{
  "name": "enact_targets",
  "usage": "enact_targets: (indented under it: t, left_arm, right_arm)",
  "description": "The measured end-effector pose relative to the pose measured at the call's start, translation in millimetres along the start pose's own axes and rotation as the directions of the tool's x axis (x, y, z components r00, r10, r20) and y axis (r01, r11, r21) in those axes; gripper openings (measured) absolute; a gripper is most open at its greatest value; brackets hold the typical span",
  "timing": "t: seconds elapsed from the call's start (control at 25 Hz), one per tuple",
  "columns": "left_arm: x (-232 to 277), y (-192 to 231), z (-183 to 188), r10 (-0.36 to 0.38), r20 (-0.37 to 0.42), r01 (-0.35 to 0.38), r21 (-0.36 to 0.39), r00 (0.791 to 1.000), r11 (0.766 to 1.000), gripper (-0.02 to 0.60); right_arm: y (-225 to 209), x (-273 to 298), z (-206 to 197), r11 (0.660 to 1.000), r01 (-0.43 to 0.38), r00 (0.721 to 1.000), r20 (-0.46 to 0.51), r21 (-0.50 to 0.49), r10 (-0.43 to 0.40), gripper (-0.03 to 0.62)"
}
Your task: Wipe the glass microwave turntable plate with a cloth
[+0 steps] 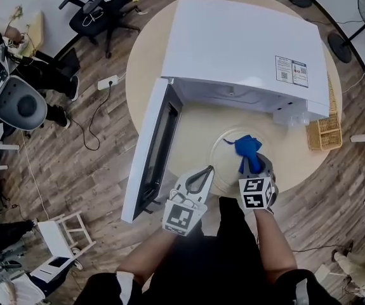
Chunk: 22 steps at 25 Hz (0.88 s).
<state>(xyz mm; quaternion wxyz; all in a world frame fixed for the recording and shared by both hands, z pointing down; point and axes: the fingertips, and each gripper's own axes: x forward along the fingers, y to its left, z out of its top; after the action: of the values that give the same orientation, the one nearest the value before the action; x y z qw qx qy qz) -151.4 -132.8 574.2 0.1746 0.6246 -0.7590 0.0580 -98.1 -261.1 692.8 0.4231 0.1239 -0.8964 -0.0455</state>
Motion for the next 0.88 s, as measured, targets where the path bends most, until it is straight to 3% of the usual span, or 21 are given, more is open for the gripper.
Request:
enact_targets:
  t: [0.56,0.88]
  left_arm:
    - [11.0,-17.7,9.5,-0.040,0.006,0.040,0.021,0.999,0.999,0.006]
    - [10.4,-23.2,9.9,-0.043,0.009,0.043,0.020,0.999,0.999,0.006]
  right_arm:
    - [-64.1,-18.4,-40.2,0.990,0.143,0.988,-0.050,0.009,-0.143,0.077]
    - [-71.7,-24.6,-41.6,0.988,0.149,0.988,-0.040,0.029,-0.148,0.079]
